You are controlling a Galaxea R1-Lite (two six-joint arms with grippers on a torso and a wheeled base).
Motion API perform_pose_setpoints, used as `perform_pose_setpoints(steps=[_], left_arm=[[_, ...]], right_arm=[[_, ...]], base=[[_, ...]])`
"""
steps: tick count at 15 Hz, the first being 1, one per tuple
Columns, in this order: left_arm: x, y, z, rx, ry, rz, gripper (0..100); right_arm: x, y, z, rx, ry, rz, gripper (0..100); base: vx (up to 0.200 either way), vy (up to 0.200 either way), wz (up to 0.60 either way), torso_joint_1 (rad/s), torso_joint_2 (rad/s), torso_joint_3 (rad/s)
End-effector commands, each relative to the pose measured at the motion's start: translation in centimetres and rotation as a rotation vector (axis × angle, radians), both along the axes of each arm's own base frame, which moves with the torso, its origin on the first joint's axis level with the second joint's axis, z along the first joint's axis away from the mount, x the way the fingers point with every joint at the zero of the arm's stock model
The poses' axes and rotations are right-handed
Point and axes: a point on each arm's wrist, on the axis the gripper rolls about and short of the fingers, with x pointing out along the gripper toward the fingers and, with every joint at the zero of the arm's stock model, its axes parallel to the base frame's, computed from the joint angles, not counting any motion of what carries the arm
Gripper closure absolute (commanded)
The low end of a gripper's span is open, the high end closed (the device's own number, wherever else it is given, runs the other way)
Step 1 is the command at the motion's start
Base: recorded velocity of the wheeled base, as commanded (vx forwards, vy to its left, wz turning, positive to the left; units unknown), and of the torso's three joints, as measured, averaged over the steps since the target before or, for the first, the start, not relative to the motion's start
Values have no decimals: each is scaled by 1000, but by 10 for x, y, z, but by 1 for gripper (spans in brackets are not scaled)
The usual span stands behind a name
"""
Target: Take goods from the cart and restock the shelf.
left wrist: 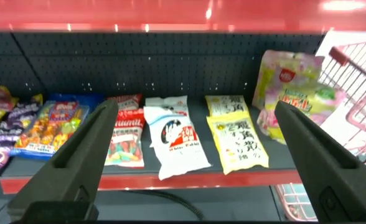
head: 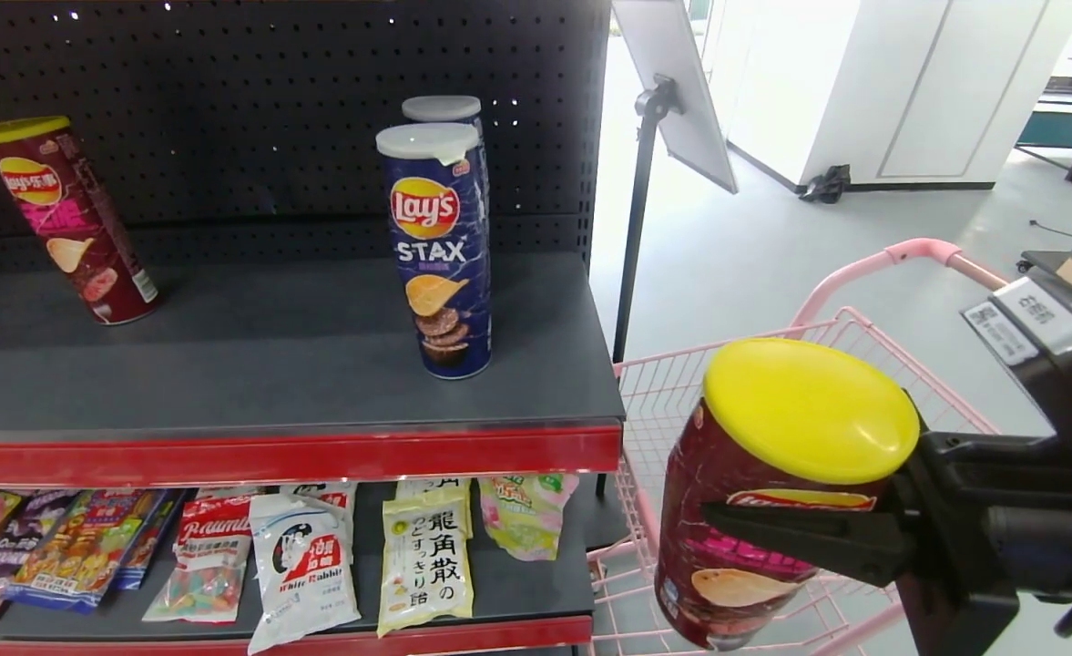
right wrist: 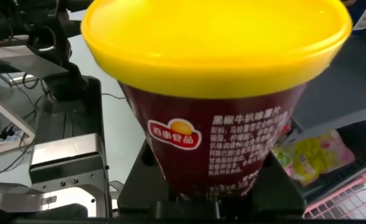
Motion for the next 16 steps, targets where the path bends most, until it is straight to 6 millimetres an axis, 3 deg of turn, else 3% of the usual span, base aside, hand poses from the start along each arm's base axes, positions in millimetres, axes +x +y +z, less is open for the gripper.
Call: perform_pose_setpoints(steps=[1,8,16], left_arm=[[0,0,0,0,1,1,0],[0,0,0,0,1,1,0],[0,0,0,0,1,1,0]], right_arm=[[-1,-1,-1,-2,1,-7,100],[-7,-5,0,4,-7,-3,100],[-8,-28,-7,4,2,-91,100]], base=[[0,0,0,237,-579,-334],[0,0,0,224,-513,-290],[0,0,0,4,-12,-8]])
